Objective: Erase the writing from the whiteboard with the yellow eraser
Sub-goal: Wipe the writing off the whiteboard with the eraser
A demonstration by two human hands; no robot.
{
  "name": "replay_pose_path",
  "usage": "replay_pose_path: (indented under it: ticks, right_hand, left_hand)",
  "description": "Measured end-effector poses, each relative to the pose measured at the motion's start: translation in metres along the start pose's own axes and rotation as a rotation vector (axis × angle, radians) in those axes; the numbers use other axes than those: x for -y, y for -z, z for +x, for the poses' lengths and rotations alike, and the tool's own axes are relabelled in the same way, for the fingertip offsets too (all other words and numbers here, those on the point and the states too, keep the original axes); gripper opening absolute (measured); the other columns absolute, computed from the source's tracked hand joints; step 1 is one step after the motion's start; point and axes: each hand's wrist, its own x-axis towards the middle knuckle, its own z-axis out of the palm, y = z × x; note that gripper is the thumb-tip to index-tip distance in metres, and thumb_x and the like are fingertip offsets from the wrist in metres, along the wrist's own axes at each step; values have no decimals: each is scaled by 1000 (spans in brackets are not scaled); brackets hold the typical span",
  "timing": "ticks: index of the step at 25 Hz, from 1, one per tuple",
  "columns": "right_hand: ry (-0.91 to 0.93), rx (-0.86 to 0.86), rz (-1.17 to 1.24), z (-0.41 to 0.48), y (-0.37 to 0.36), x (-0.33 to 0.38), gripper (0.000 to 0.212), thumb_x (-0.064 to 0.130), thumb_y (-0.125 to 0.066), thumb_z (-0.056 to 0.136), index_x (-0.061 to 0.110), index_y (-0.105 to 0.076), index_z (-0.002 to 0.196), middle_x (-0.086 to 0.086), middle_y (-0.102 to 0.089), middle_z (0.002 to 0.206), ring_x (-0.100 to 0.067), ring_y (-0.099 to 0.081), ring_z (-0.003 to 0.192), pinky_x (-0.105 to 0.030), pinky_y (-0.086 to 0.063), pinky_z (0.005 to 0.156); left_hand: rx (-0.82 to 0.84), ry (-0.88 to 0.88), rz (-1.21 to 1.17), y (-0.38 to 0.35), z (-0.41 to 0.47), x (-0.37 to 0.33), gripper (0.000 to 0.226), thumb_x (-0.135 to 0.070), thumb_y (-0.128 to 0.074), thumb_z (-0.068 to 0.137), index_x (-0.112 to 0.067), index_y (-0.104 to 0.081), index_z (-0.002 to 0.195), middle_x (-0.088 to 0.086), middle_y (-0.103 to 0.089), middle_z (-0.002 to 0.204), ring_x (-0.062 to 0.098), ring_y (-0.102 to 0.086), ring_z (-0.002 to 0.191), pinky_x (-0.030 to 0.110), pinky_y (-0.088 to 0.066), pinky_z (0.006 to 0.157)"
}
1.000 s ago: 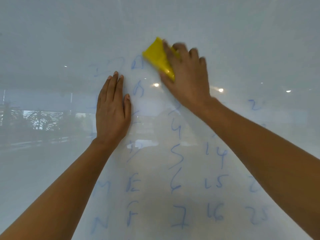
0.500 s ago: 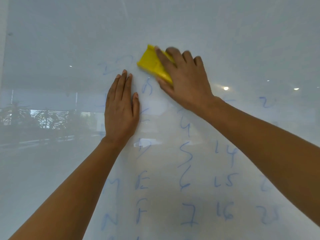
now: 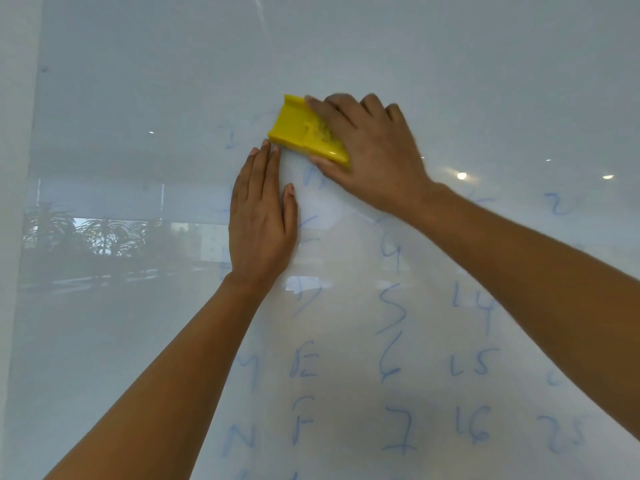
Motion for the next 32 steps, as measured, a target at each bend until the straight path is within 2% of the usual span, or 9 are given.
replay_pose_path:
  ticks: [2,6,12,16,18,24,26,29,32]
  right_hand:
    - [-90,-42,-36,10,0,-18,62,49,-38,93,20,-26,147,-7,-43,139,-32,-45,111,-43,-33,85]
    - [-498,-95,7,60,-1,-17,62,42,-41,93,18,-24,147,-6,-39,141,-31,-39,121,-45,-33,92]
    - [59,11,15,15,-7,26,63,47,-39,92,21,-24,147,-4,-41,141,-30,-43,111,-42,-32,84]
    - [-372,-86,24,62,-7,-3,62,43,-41,91,19,-26,146,-8,-40,141,-31,-40,120,-43,-34,90]
    - [-440,-80,47,84,-7,15,62,41,-40,93,18,-22,148,-8,-34,145,-29,-35,127,-44,-31,98]
    - [172,38,32,30,-15,75,64,44,-39,93,19,-19,149,-7,-36,145,-29,-40,118,-41,-32,89]
    - [84,6,4,39,-15,54,64,43,-40,92,19,-21,148,-9,-37,144,-31,-41,118,-42,-32,88]
    - [-304,-54,29,83,-13,41,63,42,-40,92,17,-23,147,-9,-36,143,-30,-38,122,-42,-32,93]
    - [-261,-34,68,87,-14,77,63,39,-40,94,17,-19,148,-10,-31,146,-29,-35,125,-41,-29,96]
  left_hand:
    - [-25,16,-3,4,0,3,47,-15,-37,100,-5,-30,146,9,-29,155,20,-23,144,32,-17,119]
    - [-39,32,73,18,1,32,46,-13,-38,100,-5,-31,145,10,-30,154,22,-24,144,34,-18,119]
    - [-62,118,151,42,3,88,46,-11,-35,100,-4,-31,145,12,-30,154,25,-25,143,37,-17,119]
    - [-65,123,90,41,1,98,47,-11,-32,100,-6,-29,146,7,-27,156,21,-22,144,27,-14,118]
    - [-74,119,73,40,1,98,47,-12,-31,99,-7,-29,146,7,-28,155,21,-23,144,27,-14,118]
    - [-87,113,12,40,0,103,47,-13,-30,98,-7,-33,145,8,-31,154,21,-25,143,32,-19,118]
    - [-87,122,-7,40,0,104,47,-14,-29,98,-7,-33,145,7,-31,154,19,-24,143,33,-19,120]
    - [-89,146,-57,39,-1,106,47,-16,-28,98,-10,-33,145,3,-31,154,14,-23,144,30,-17,120]
    - [-111,175,-142,40,-2,108,46,-17,-26,99,-12,-35,144,1,-34,153,3,-24,139,11,-14,115]
